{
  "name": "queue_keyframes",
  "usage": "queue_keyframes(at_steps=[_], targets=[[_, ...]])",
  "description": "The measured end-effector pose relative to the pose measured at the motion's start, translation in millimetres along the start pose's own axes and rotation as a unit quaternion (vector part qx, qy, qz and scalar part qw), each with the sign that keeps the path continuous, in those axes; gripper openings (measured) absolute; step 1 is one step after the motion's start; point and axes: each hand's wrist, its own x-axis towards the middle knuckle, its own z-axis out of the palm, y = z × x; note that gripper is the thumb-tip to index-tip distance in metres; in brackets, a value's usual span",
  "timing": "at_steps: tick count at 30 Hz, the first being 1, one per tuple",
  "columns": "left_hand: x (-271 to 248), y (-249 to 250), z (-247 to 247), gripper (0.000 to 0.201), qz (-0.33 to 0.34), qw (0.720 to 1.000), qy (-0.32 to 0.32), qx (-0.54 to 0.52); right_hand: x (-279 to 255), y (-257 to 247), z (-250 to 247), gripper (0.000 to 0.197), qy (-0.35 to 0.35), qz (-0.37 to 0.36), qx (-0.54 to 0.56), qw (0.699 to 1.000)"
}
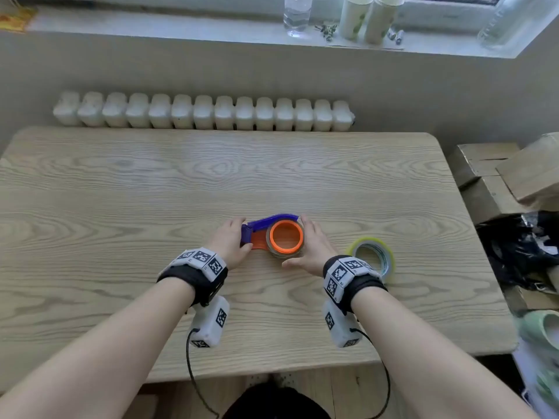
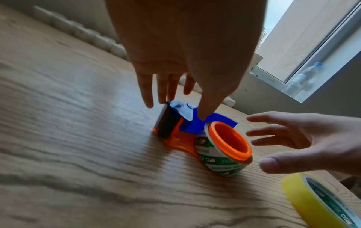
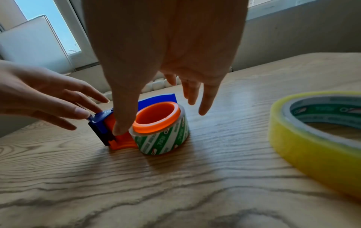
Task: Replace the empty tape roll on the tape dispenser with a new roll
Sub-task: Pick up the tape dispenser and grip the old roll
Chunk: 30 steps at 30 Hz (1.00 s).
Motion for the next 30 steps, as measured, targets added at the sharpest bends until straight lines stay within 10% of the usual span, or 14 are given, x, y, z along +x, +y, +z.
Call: queue_keyframes(at_steps=[12,30], targets=[[21,-20,28,0.056,-0.008,0.995,0.022,-0.092,30,14,18,0.132,-0.005,0.005,0.052,0.999],[-6,-14,19,0.042,0.018,0.964,0.037,-0.261,-5,11,17,0.101,0.095,-0.039,0.089,0.991]])
